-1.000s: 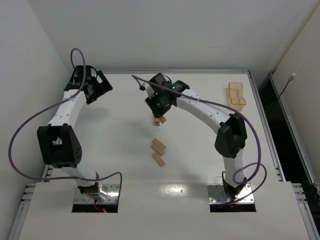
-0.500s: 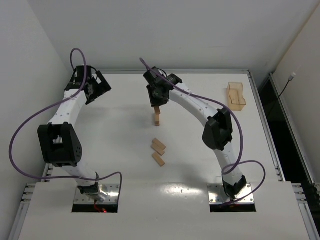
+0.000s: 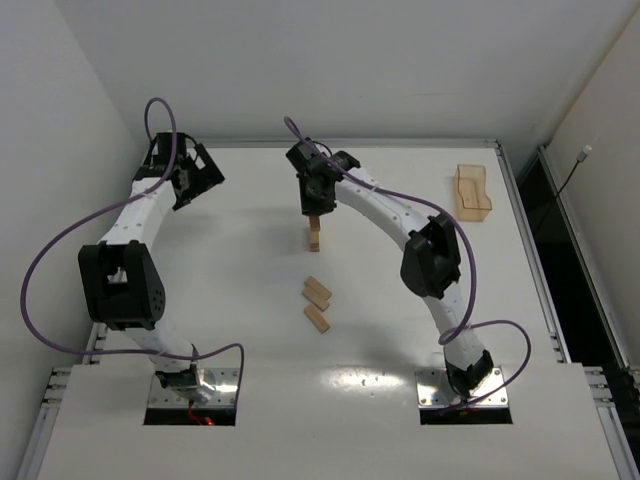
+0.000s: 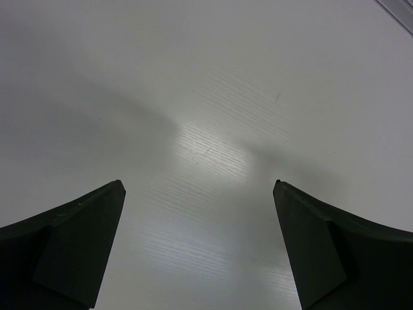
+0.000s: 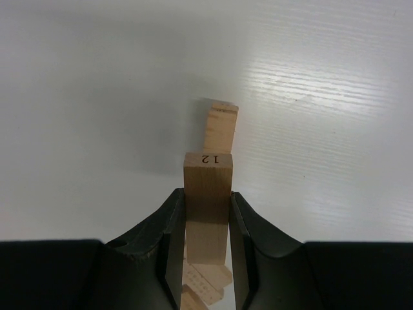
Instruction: Build the wood block tower
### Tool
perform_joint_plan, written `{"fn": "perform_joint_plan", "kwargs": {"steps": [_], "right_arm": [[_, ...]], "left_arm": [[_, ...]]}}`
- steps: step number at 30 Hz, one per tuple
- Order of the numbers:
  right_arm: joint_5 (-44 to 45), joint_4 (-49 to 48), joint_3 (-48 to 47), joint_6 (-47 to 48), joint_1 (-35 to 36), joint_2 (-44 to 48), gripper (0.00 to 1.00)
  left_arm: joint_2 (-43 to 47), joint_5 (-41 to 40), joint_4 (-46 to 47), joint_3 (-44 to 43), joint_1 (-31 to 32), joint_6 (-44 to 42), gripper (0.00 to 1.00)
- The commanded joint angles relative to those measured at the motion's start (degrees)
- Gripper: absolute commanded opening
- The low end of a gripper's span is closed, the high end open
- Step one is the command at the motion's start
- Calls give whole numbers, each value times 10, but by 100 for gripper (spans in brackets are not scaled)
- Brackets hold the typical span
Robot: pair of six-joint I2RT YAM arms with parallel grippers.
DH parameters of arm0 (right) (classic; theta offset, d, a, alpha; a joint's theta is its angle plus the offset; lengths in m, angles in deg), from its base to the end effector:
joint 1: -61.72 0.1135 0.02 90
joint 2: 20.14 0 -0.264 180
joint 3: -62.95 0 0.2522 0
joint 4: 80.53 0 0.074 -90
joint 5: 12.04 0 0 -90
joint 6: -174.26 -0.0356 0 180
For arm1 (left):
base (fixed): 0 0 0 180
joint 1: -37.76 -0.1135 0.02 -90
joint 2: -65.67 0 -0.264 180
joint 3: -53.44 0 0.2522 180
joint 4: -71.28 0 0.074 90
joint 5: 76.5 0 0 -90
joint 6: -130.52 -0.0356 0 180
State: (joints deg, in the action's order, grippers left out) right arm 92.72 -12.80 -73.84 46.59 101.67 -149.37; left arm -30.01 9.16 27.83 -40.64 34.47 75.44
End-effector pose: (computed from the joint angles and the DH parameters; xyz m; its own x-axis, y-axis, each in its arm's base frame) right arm 0.3822 0.3083 0.2571 -0.8465 0.0618 -0.5288 -0.0082 0.9916 0.1290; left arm 0.3748 0.0242 0.2917 -0.5160 -0.6014 -0.6099 -0.4951 0.7905 -0.3605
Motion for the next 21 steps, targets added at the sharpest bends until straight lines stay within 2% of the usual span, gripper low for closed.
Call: {"fn": "perform_joint_plan", "kwargs": {"steps": [1, 21], "right_arm": [[-10, -13, -3, -18, 3, -19, 0], [-21, -29, -8, -23, -7, -73, 0]], "left_arm": [[1, -6, 22, -3, 5, -6, 99], [-14, 11, 22, -3, 5, -6, 99]]}}
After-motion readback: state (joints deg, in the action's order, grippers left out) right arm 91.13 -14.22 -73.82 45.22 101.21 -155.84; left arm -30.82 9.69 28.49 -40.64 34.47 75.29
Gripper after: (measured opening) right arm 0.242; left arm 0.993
